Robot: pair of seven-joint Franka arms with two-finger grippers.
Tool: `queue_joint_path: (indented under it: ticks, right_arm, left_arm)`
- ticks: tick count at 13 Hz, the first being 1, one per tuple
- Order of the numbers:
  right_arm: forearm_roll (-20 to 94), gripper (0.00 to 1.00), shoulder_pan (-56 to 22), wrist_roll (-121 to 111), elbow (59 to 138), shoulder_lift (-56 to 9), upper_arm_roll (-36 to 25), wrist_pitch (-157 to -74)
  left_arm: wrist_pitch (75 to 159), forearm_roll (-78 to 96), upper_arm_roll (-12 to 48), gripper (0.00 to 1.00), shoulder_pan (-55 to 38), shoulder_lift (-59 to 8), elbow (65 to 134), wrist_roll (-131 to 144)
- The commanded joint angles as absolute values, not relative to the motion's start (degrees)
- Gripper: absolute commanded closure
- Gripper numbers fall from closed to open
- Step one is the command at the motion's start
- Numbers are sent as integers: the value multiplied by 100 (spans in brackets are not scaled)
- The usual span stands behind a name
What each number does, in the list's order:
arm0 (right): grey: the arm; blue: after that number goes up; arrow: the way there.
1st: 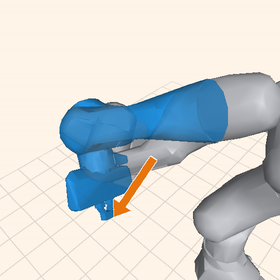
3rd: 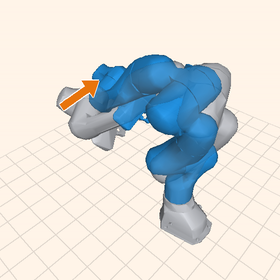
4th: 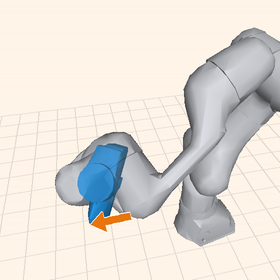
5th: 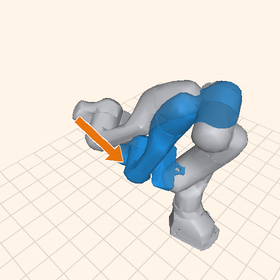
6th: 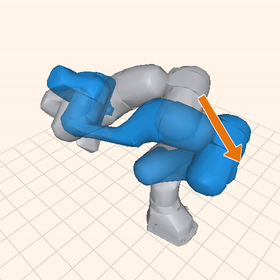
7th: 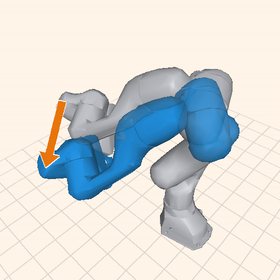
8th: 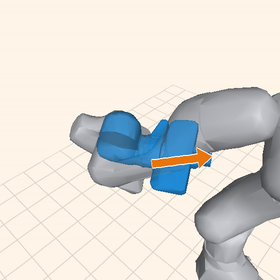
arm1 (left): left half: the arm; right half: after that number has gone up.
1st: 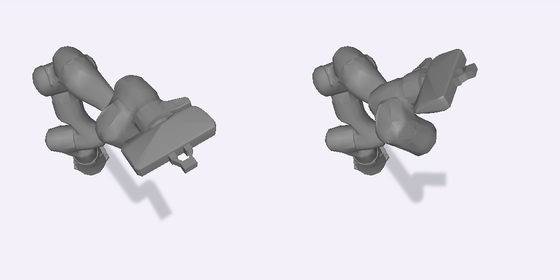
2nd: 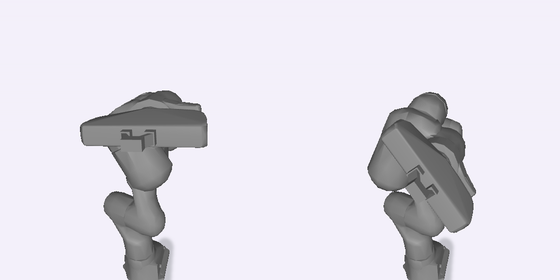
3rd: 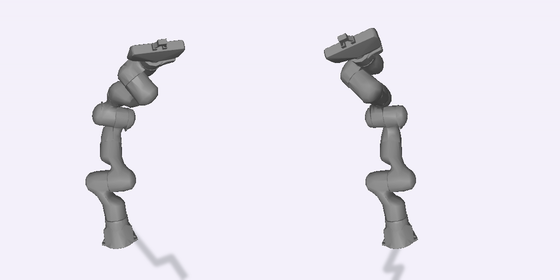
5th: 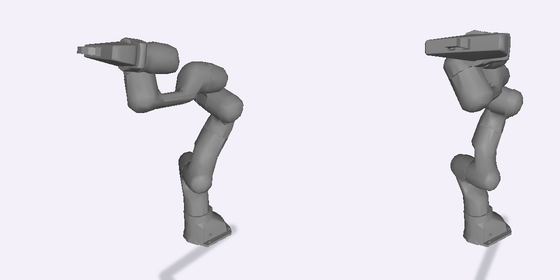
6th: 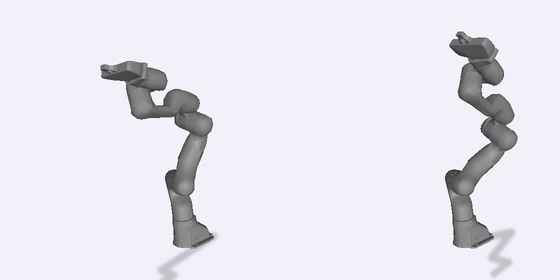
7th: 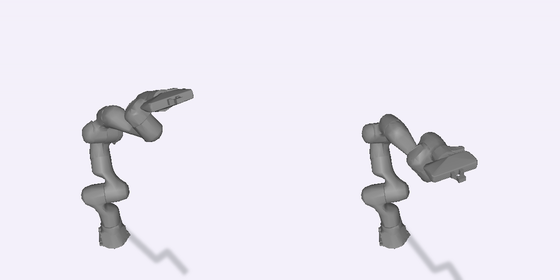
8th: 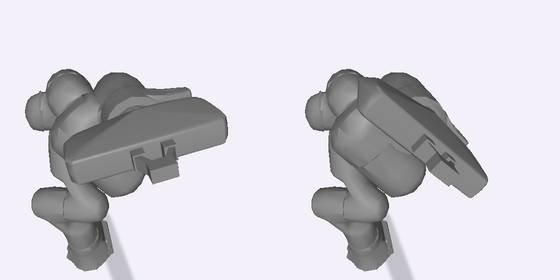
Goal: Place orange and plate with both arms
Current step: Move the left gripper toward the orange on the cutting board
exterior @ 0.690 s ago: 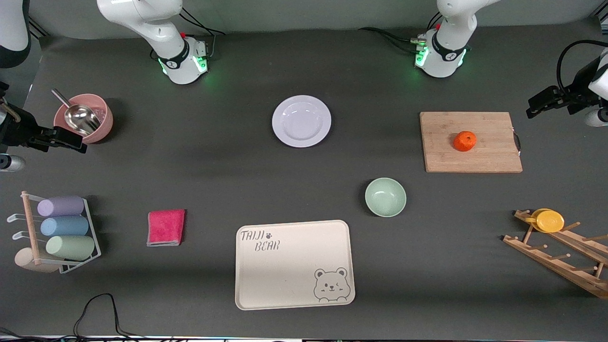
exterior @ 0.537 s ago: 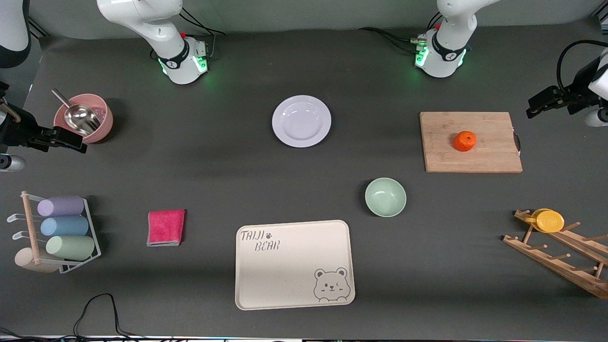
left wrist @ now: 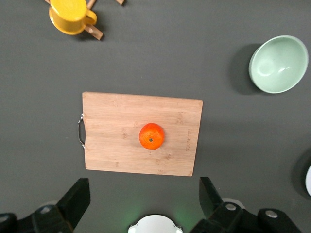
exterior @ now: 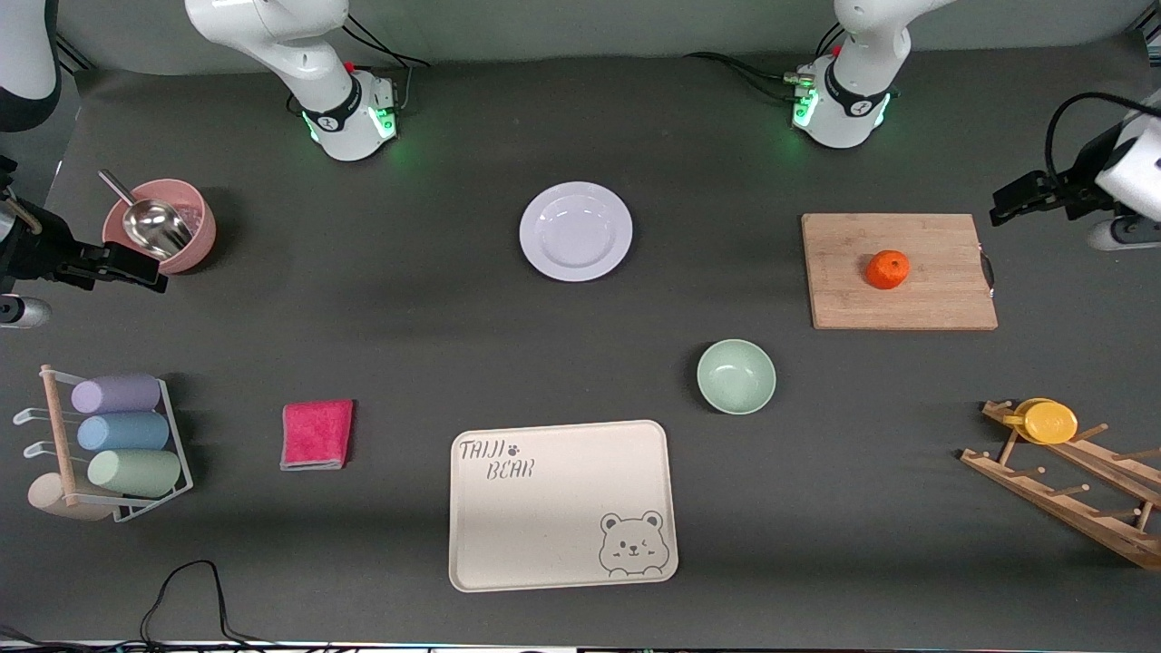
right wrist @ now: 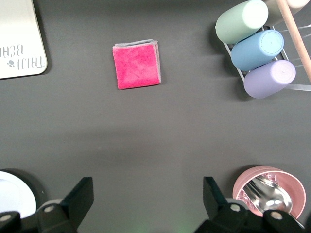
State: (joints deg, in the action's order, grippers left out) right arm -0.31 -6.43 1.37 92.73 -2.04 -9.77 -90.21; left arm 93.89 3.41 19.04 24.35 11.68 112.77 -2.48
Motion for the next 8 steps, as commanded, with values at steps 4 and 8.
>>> queue_joint_path:
  ticks: [4, 8]
  right_arm:
    - [-158, 0, -668, 229, 9369, -141, -949, -9062]
    - [-158, 0, -668, 229, 9378, -132, -949, -9062]
  left_arm:
    - [11325, 439, 1890, 0, 2365, 2083, 14006, -589]
    - [12346, 501, 1890, 0, 2303, 2039, 14878, -905]
